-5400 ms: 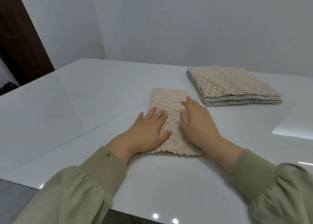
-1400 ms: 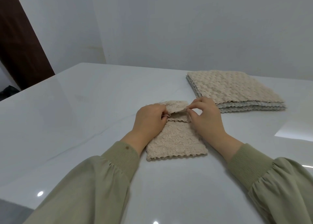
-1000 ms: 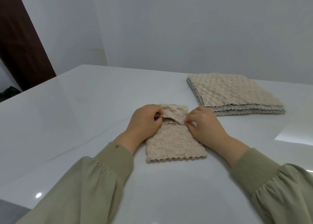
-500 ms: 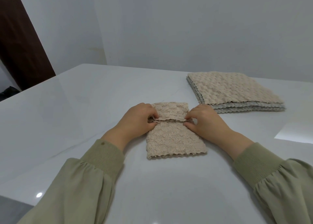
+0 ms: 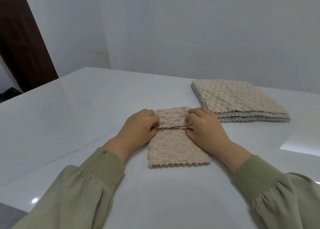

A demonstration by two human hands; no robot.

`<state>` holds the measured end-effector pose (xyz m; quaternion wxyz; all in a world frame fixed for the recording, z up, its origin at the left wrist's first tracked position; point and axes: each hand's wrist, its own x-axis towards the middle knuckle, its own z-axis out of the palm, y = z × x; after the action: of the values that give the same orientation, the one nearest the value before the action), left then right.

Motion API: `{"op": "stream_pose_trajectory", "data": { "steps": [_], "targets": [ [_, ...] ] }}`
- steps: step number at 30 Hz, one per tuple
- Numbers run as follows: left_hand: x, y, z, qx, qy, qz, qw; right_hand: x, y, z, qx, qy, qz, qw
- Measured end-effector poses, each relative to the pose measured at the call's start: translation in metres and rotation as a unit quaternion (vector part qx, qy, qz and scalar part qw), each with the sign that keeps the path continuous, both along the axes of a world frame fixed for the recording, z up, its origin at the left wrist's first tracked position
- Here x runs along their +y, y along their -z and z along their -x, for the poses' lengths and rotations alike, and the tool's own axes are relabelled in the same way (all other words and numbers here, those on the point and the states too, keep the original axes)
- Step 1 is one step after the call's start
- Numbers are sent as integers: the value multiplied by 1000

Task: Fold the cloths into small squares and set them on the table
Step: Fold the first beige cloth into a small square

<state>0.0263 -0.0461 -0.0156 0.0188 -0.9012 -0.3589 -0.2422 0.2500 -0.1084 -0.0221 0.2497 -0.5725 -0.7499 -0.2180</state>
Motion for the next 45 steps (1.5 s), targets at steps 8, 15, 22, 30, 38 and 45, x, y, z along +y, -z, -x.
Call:
{"op": "stream_pose_trajectory", "data": {
  "steps": [8, 15, 22, 30, 38, 45],
  "targets": [
    [1, -2, -4, 2, -28, -2, 1000, 9, 0, 5, -46, 34, -75, 996],
    [-4, 1, -5, -53, -27, -30, 998, 0, 0, 10, 95, -19, -41, 994],
    [-6, 4, -6, -35, -48, 23, 998, 4, -1, -6, 138, 27, 25, 990],
    [-3, 3, -8, -29, -40, 50, 997, 12, -6, -6, 62, 7, 31, 998],
    [-5, 2, -5, -42, -49, 74, 995, -1, -9, -7, 65, -16, -75, 995],
    [-2, 1, 0, -42, -50, 82, 995, -3, -6, -9, 12, -39, -14, 999]
  ]
}}
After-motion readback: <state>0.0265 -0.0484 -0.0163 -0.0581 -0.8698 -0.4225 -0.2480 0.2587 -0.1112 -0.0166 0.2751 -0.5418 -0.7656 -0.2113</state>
